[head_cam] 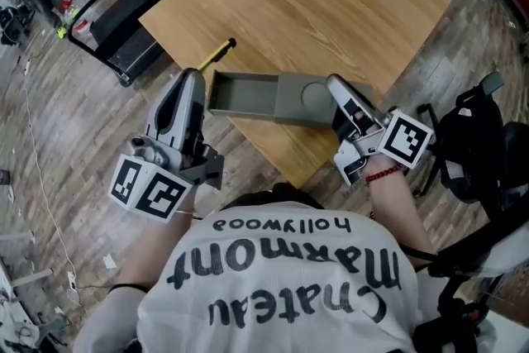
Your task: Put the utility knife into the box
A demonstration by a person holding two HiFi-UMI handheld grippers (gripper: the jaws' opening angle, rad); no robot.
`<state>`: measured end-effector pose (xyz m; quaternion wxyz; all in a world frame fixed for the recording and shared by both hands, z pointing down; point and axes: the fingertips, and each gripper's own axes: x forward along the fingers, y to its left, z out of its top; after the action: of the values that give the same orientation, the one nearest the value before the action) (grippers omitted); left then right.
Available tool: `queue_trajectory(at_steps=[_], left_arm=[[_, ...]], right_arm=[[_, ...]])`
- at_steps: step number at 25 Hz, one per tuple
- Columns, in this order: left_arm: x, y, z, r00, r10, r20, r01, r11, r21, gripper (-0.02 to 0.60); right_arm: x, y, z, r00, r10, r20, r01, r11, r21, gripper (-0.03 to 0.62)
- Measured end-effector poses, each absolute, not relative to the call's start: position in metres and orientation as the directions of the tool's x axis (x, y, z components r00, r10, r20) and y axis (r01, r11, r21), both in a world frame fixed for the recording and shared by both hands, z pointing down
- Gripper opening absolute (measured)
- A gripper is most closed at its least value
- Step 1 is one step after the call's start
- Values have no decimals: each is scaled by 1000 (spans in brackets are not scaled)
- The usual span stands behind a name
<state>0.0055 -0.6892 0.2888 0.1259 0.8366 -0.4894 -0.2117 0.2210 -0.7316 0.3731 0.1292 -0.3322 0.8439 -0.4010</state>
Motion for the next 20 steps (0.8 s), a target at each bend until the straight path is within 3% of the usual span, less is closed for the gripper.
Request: queue_trajectory(at_steps=[20], left_arm=[[3, -701, 311, 436, -877, -203, -764, -480, 431, 25]], right_arm=[[206, -735, 383, -759, -647, 65, -458, 461, -760, 49]])
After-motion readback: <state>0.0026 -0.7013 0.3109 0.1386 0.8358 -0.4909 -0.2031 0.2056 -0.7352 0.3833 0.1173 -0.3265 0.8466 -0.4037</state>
